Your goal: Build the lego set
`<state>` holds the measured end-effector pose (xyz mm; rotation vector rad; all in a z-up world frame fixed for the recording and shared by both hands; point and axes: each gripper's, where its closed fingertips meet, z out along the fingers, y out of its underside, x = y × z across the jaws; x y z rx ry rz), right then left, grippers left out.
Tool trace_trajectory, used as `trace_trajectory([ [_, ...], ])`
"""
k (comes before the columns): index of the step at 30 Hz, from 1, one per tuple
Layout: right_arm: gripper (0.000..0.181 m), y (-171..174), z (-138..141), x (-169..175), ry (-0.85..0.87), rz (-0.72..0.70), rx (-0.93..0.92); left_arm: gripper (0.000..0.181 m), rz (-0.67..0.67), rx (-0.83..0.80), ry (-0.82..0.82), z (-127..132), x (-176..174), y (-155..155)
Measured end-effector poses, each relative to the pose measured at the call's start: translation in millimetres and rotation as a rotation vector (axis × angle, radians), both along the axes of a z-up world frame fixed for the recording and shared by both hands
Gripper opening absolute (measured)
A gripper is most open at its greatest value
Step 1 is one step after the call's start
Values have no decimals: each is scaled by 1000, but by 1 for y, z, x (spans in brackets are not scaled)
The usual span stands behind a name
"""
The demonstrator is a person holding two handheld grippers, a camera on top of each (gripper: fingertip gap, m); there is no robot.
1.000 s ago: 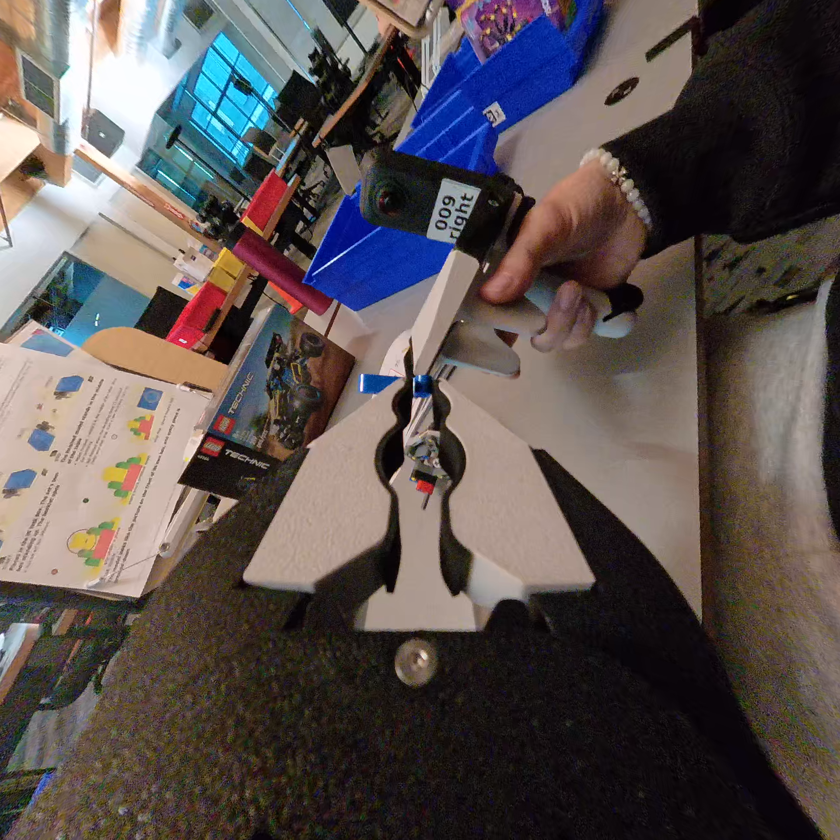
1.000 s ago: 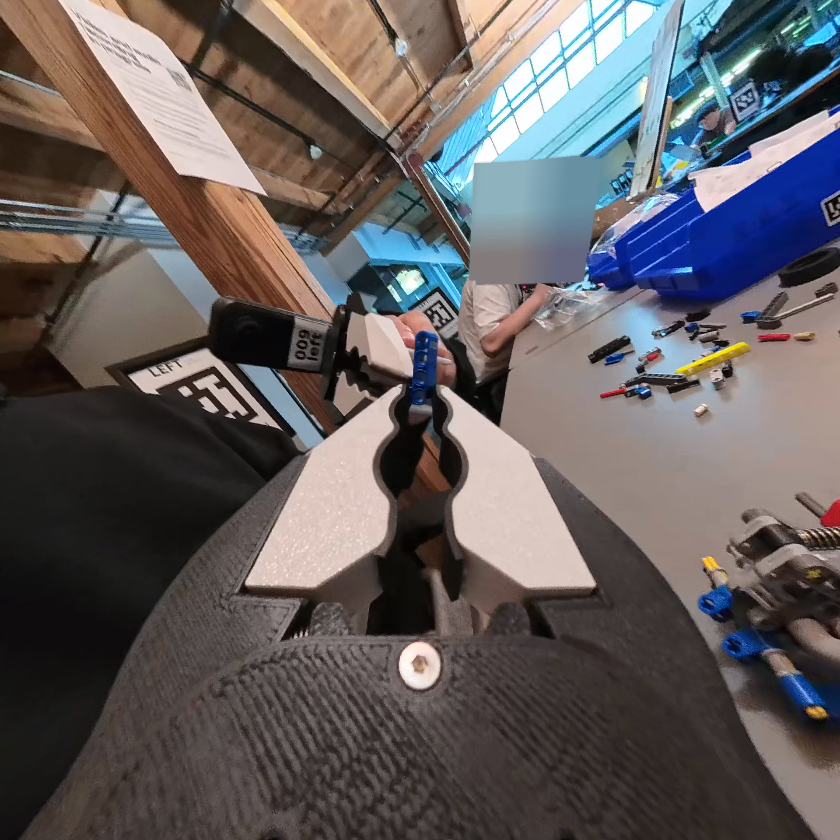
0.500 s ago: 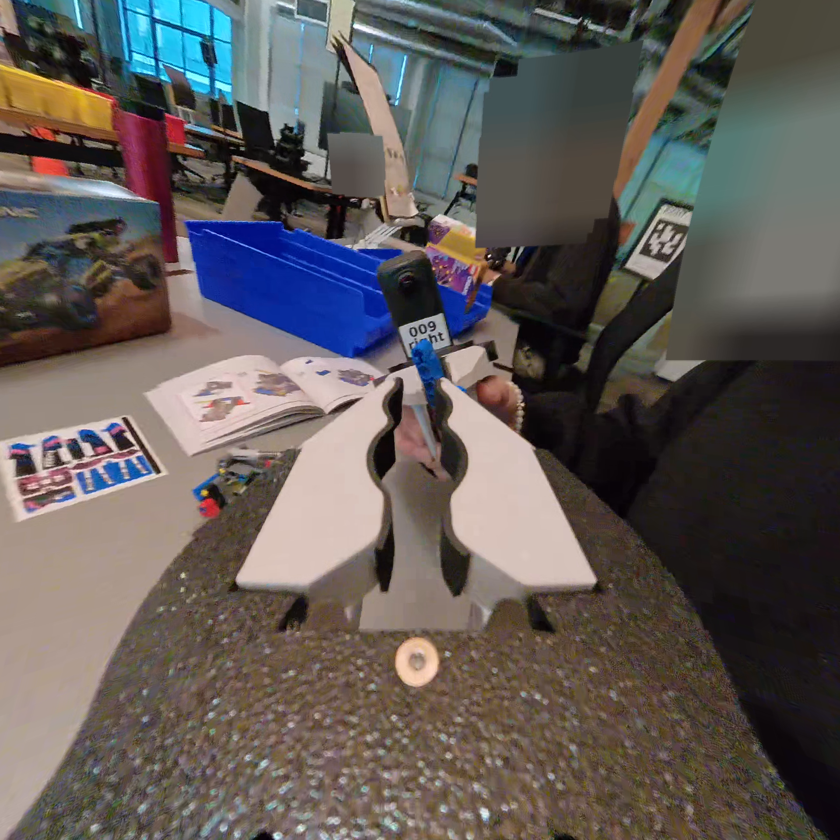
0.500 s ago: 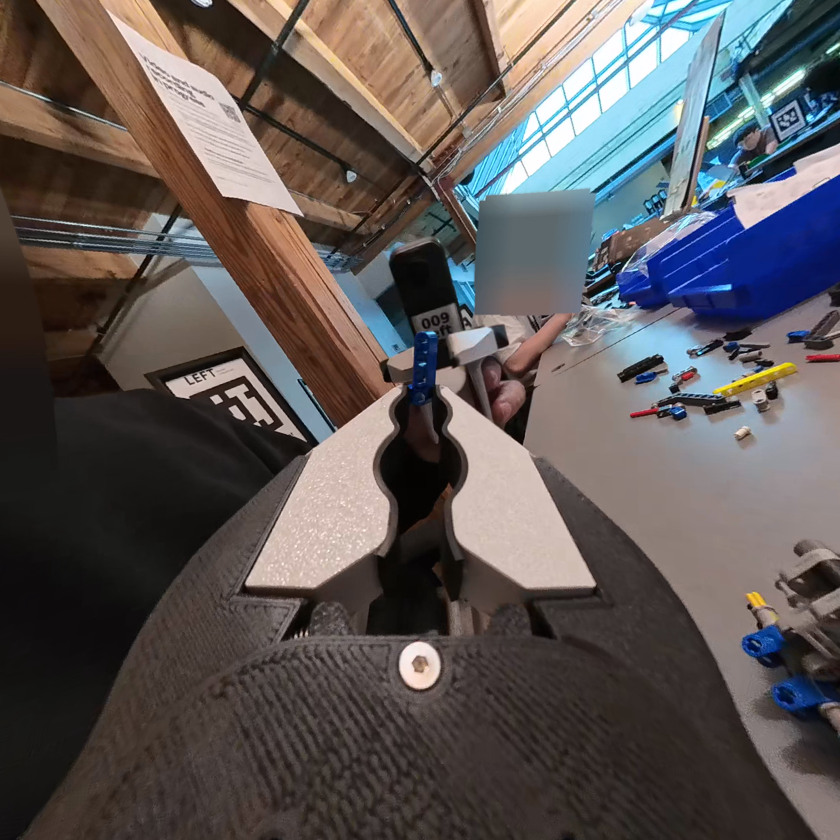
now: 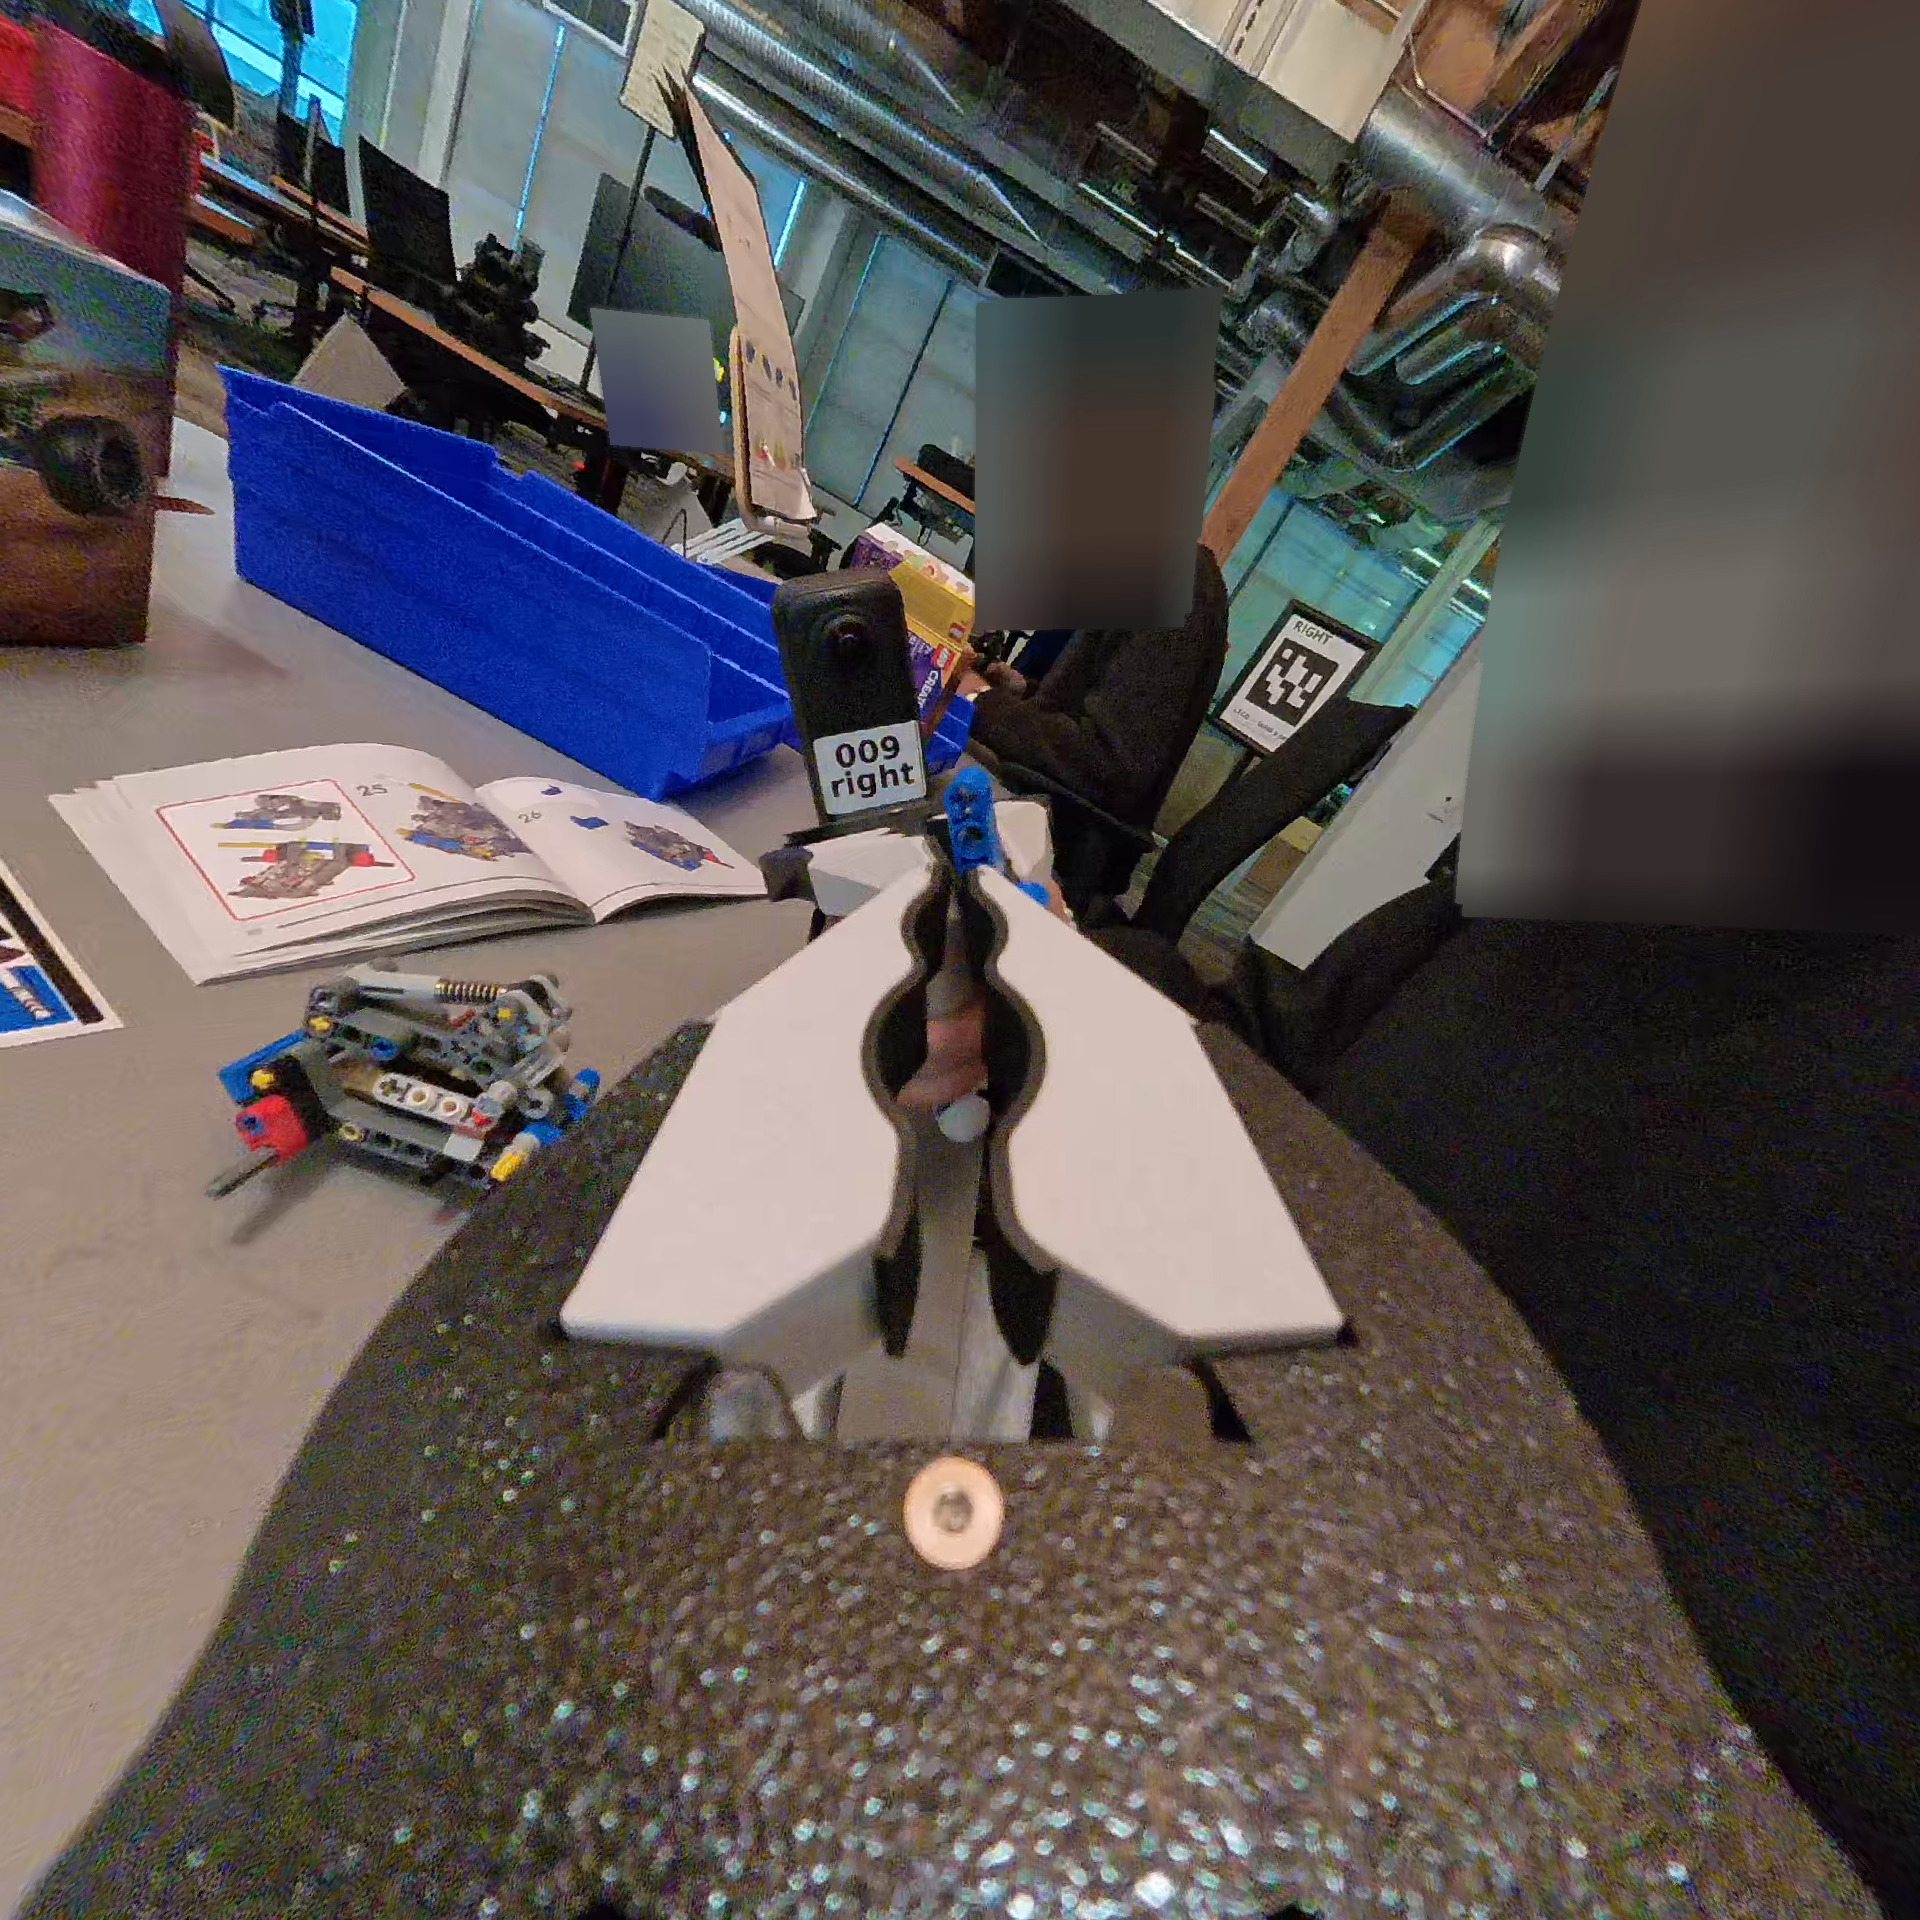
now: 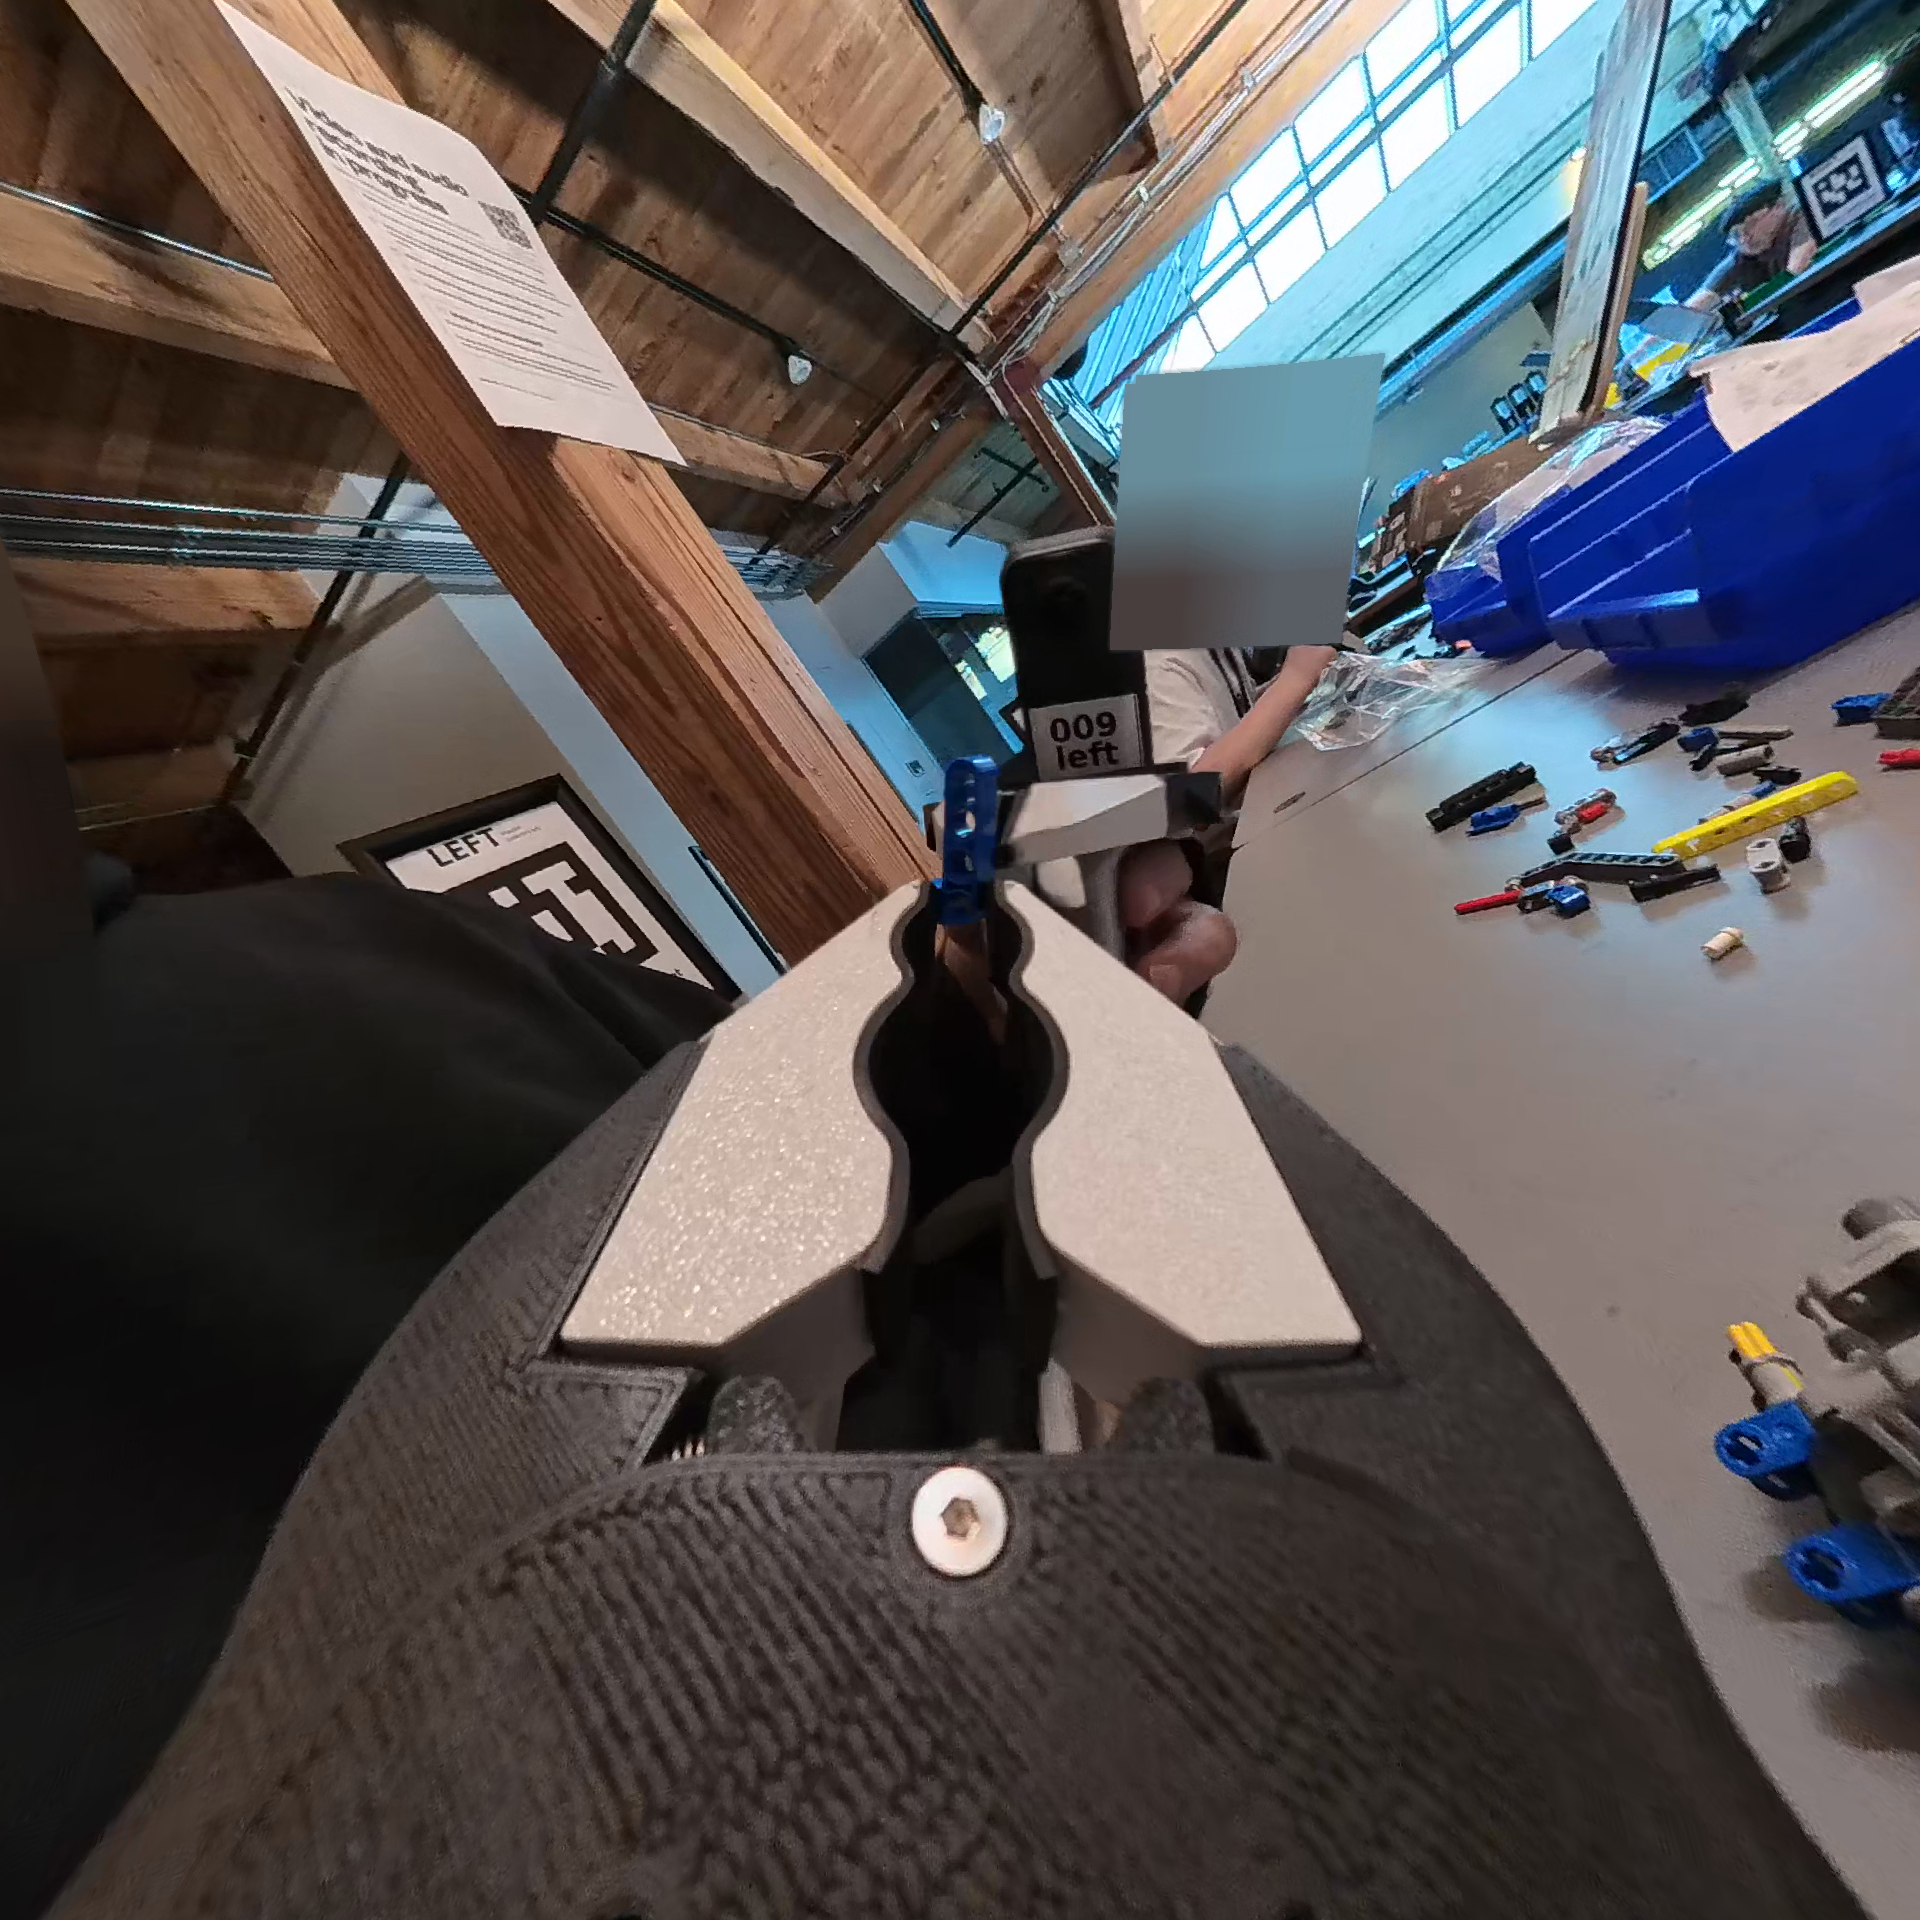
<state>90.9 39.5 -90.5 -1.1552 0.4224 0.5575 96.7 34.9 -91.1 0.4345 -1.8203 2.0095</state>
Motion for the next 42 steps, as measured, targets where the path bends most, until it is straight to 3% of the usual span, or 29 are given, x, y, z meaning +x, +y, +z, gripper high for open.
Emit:
trace_trajectory([
  [10,7,4,-6,-2,12,23,-21,12,-32,-16,41,-3,-1,2],
  [25,7,3,-4,-2,27,29,1,4,-75,-71,75,-2,-5,3],
  [32,7,3,-10,4,-65,-53,-92,3,-25,-62,40,-8,0,3],
  [34,9,1,-14,5,-119,-80,-154,4,-22,-66,110,-10,3,2],
  [36,29,-6,-24,10,-213,-120,-289,4,-9,-56,191,-20,10,2],
  [40,44,-53,-70,31,-537,-243,-788,4,35,82,466,-63,32,7],
  [42,52,-71,-88,41,-583,-272,-933,4,30,156,588,-84,38,9],
])
